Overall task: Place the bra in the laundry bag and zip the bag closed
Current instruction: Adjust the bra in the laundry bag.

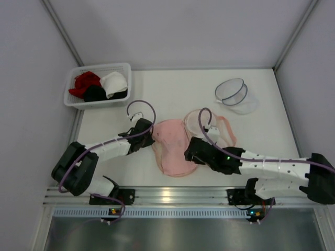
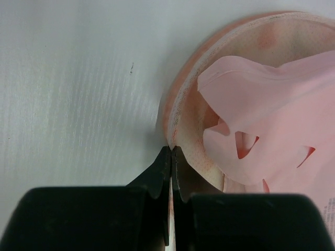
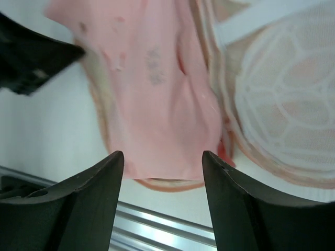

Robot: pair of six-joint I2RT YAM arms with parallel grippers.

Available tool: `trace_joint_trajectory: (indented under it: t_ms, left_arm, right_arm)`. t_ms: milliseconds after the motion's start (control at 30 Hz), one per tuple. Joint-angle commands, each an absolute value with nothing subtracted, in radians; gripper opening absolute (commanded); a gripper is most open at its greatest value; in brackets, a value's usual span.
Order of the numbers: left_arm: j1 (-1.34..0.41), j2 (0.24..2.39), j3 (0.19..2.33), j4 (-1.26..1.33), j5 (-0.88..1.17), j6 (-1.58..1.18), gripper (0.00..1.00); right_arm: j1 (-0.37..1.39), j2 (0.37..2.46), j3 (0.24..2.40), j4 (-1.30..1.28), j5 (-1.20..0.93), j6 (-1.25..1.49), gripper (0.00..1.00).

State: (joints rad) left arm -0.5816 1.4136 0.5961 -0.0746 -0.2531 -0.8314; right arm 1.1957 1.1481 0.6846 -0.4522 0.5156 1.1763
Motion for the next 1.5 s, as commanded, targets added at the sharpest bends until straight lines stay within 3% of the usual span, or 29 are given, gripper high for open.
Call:
trace_joint_trajectory:
  t_ms: [0, 100, 267, 433, 900, 1133, 1467]
  left_arm:
    - [-0.581, 1.381, 0.653, -0.109, -0.235, -0.759, 0.00]
    - [-0.581, 1.384, 0.669, -0.127, -0.233, -0.742, 0.00]
    - [-0.581, 1.381, 0.670, -0.127, -0.216, -0.738, 0.00]
    - [-0.581, 1.397, 0.673, -0.127, -0.209, -0.745, 0.00]
    - [-0.581, 1.373, 0.646, -0.127, -0.207, -0.752, 0.00]
    - [-0.581, 1.374, 0.643, -0.127, -0.206, -0.756, 0.00]
    - [-0.581, 1.362, 0.635, -0.127, -0.206, -0.752, 0.00]
  right_arm:
    - [1.187, 1.042, 0.820, -0.531, 0.612, 1.011, 0.63]
    - [1.122, 1.017, 0.848, -0.532, 0.595, 0.922, 0.59]
    - [1.038, 1.002, 0.789, -0.574, 0.426, 0.946, 0.44]
    - [1.071, 1.032, 0.637, -0.460, 0.315, 1.035, 0.44]
    - [1.094, 1.276, 0.632, -0.221, 0.285, 1.031, 0.39]
    - [1.095, 1.318, 0.603, -0.094, 0.291, 1.005, 0.13]
    - [1.078, 1.299, 0.558, 0.022, 0.336, 0.897, 0.08]
